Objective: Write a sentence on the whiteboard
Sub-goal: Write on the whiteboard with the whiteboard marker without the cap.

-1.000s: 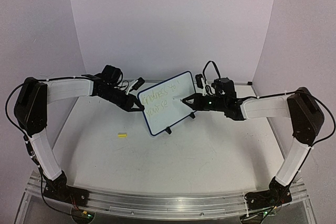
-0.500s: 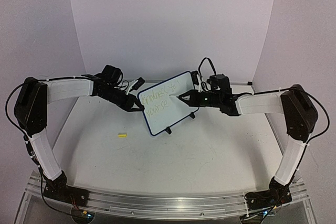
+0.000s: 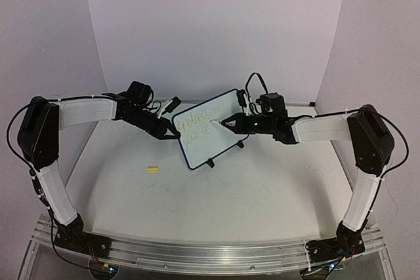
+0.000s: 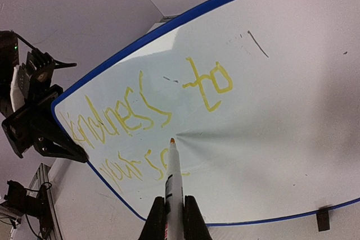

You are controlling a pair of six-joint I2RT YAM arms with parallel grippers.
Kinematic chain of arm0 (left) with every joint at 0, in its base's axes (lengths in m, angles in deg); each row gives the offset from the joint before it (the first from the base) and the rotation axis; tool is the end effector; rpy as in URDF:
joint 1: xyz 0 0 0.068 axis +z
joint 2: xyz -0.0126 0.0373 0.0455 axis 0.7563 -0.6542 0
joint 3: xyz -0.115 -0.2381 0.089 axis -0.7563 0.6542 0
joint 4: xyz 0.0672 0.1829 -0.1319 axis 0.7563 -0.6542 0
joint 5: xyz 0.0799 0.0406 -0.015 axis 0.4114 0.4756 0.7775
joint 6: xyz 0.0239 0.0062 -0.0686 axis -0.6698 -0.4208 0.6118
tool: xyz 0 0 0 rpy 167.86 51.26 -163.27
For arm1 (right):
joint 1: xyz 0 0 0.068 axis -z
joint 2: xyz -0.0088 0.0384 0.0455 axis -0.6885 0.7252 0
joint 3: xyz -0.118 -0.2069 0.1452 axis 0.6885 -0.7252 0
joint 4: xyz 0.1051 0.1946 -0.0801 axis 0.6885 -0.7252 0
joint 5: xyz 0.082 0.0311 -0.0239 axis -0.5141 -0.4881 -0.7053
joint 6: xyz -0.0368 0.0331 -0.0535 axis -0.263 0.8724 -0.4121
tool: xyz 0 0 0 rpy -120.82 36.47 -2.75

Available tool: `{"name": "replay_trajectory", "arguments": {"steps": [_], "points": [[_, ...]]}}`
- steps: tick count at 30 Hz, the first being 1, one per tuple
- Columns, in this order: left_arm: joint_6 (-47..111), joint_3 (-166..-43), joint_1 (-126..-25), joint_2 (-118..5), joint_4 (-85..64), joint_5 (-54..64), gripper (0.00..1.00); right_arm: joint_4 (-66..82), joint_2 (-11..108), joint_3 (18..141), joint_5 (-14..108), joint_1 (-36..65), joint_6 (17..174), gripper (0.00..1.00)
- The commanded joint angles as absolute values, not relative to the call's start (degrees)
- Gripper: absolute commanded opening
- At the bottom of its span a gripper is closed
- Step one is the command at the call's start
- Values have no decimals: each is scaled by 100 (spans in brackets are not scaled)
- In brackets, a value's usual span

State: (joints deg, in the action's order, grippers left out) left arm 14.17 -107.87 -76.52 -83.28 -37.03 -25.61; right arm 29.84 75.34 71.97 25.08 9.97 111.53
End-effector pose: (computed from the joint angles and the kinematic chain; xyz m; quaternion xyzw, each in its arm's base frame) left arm 0.3152 -0.2060 0.2388 0.3611 0.8206 -0.3672 0.2477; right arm 0.3403 0.2613 0.2379 -0.2196 0.7690 0.4484 0.3992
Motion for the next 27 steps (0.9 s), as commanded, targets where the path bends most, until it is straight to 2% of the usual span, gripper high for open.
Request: {"name": "replay_trajectory", "arguments": {"steps": [1, 27], "points": [[1304, -11070, -7665, -8370, -3732, -2547, 0, 3035, 7669, 7450, 2423, 967, 11097, 0], [1302, -11079, -7666, -8391, -3732, -2548, 0, 2982, 7754, 7030, 2582, 906, 11132, 0]]}}
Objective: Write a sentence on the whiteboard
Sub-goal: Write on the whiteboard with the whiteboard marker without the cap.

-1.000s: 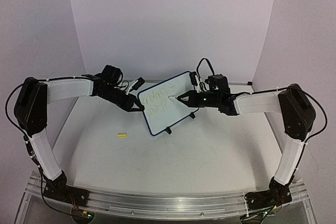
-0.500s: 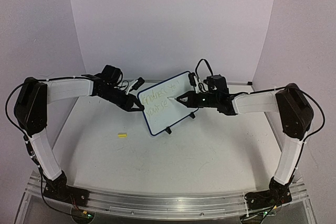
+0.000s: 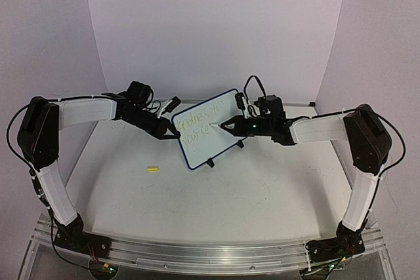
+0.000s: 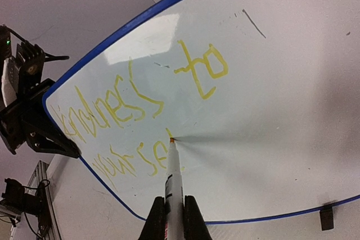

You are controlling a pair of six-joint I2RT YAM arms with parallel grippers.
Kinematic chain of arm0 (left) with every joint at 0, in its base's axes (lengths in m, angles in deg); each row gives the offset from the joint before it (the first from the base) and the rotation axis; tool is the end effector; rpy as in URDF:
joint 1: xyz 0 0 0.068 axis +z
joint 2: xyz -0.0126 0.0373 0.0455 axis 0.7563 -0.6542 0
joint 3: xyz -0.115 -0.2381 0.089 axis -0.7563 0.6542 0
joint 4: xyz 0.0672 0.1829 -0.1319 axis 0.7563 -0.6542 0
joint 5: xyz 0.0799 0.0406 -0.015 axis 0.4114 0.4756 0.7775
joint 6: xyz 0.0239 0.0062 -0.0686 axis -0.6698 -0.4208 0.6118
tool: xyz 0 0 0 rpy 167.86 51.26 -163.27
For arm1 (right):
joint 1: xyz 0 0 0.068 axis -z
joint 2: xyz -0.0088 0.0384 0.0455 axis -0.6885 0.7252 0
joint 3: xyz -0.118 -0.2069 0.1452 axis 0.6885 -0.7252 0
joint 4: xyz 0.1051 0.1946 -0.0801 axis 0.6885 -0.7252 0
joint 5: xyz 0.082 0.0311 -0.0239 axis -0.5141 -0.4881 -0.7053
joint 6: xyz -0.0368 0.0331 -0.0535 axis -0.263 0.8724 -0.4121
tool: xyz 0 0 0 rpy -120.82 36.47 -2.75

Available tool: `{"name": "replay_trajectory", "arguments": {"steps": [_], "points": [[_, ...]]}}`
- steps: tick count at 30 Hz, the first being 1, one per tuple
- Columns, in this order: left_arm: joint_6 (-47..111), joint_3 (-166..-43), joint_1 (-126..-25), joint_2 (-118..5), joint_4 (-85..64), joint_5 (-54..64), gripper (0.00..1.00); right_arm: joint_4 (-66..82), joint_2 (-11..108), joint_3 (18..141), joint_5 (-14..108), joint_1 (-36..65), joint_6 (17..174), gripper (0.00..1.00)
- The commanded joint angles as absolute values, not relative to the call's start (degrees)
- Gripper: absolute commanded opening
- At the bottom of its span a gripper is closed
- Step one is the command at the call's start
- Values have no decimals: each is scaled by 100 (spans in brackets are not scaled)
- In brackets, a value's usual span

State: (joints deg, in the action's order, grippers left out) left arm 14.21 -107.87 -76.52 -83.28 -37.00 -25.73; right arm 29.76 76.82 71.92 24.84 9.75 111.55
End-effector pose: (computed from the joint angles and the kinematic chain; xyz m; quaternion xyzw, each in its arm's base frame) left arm 0.3151 -0.2061 0.2389 0.3611 0.8202 -0.3682 0.2475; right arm 0.3415 0.2643 0.2269 -0.2199 0.7761 0.4471 0.3865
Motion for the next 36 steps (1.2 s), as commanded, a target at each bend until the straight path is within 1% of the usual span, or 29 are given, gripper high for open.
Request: {"name": "replay_trajectory", "arguments": {"steps": [1, 13, 22, 36], "points": [[1301, -11079, -7665, -8396, -3734, -2548, 0, 2982, 7737, 7003, 2610, 906, 11131, 0], [1299, -11079, -7665, -8380, -3747, -2548, 0, 2947, 7393, 6845, 3223, 902, 11148, 0], [1305, -11079, -7667, -8362, -3739, -2548, 0, 3235, 6959, 6757, 3080, 906, 11271, 0], [1295, -11070, -7666, -8374, -3743, -2539, 0, 3237, 7361, 7086, 3121, 924, 11343, 0]]}}
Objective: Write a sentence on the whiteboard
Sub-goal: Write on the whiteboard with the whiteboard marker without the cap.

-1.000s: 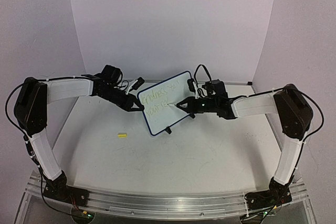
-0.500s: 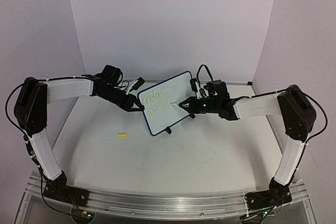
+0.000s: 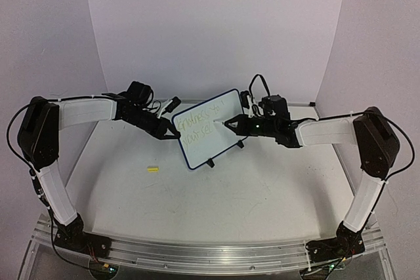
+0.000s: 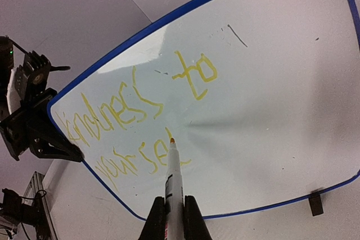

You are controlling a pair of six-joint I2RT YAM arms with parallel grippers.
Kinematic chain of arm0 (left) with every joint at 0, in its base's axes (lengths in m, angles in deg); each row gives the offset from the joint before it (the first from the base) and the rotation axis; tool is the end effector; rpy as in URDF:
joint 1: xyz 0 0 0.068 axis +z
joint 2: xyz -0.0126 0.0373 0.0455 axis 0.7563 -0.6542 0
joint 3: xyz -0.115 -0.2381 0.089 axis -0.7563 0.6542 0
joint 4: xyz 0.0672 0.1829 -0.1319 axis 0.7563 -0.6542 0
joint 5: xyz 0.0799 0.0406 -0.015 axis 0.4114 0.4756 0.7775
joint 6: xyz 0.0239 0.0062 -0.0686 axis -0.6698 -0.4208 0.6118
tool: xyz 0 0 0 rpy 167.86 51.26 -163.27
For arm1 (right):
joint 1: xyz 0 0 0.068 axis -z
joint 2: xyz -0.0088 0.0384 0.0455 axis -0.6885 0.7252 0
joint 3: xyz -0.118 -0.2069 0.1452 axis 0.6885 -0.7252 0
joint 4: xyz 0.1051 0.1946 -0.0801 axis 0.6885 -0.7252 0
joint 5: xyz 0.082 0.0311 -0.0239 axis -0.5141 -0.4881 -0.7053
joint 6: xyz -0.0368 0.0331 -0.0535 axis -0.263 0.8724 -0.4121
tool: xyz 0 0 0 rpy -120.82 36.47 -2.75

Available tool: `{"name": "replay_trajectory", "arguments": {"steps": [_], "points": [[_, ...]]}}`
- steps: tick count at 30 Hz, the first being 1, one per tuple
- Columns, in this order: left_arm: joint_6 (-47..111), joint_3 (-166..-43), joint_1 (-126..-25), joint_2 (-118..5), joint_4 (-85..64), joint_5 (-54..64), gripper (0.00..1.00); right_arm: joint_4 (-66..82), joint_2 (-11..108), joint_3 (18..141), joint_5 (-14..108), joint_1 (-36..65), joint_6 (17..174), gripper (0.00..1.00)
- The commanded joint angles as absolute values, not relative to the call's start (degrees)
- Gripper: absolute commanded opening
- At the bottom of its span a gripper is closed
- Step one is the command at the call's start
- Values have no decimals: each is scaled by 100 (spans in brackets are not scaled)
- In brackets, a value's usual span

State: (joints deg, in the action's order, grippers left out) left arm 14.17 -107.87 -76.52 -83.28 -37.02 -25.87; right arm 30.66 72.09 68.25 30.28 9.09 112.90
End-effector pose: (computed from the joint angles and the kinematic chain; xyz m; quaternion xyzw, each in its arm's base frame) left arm 0.3150 -0.2062 0.2389 0.3616 0.8197 -0.3691 0.2472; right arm 0.3284 0.2552 0.2405 -0.1918 0.7789 0.4288 0.4156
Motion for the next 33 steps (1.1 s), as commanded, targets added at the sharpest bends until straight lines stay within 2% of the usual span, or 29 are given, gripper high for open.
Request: {"name": "replay_trajectory", "arguments": {"steps": [1, 15, 33], "points": [[1291, -11071, -7665, -8371, -3743, -2539, 0, 3235, 7386, 7109, 3122, 924, 11344, 0], [1291, -11070, -7668, -8388, -3744, -2548, 0, 3253, 7552, 7262, 3237, 1003, 11364, 0], [1289, -11078, -7669, -8406, -3732, -2552, 0, 3191, 7747, 7275, 2732, 998, 11186, 0]]}}
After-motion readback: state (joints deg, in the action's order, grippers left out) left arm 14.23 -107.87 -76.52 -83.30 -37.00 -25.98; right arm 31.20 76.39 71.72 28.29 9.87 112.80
